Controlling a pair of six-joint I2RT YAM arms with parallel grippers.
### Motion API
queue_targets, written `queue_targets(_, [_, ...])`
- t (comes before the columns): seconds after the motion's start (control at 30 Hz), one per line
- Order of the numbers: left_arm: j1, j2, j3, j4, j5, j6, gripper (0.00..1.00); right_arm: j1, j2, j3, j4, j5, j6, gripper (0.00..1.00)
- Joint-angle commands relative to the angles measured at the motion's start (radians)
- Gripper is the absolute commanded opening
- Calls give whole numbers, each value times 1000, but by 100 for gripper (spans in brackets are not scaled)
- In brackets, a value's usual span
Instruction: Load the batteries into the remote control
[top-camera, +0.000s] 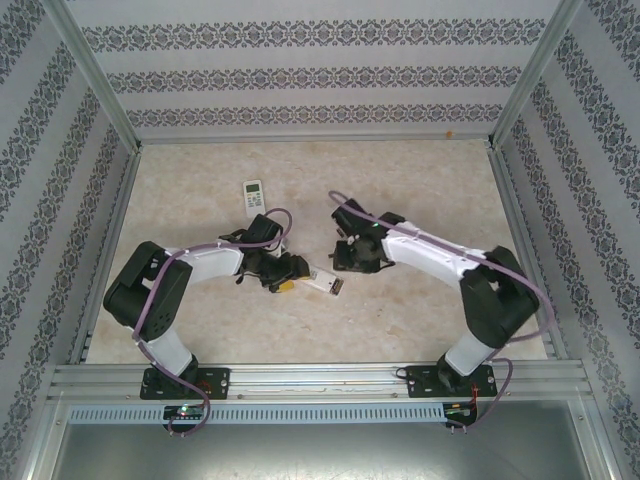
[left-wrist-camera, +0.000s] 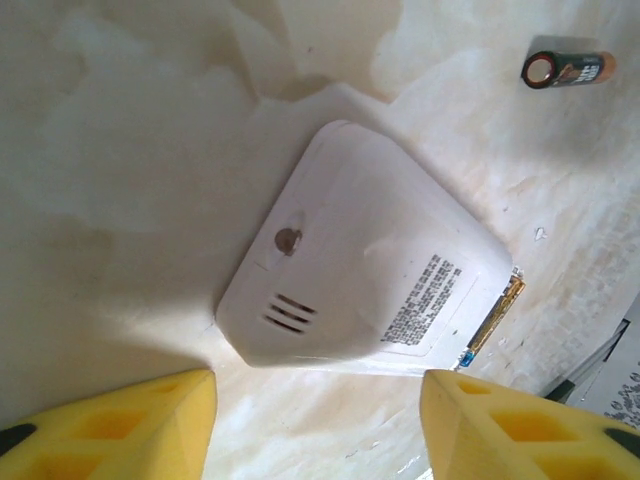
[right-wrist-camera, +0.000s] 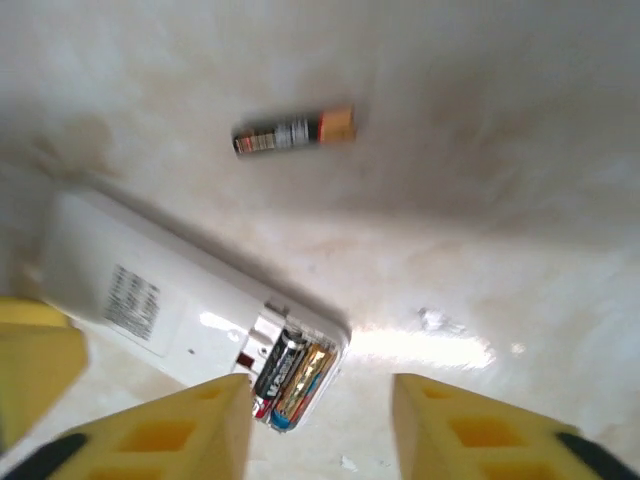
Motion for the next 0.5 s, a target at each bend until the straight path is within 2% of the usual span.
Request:
queue_targets(0.0, [1, -44, 30, -54, -111, 48, 62, -91, -56, 20, -32, 69, -55, 50])
queue_targets(0.13, [1, -124, 47, -101, -166, 105, 70, -270, -14, 56, -54, 100, -98, 54])
queue_targets(0.23, [0, -183, 51, -102, -198, 149, 74, -380, 112, 157, -109, 76, -90, 52])
queue_targets(0.3, [1, -219, 53, -90, -205, 180, 75, -412, 205, 240, -128, 62, -97, 51])
queue_targets(0.47, [0, -274, 31, -45, -220, 216, 77, -420, 380, 390, -147, 46, -75, 50])
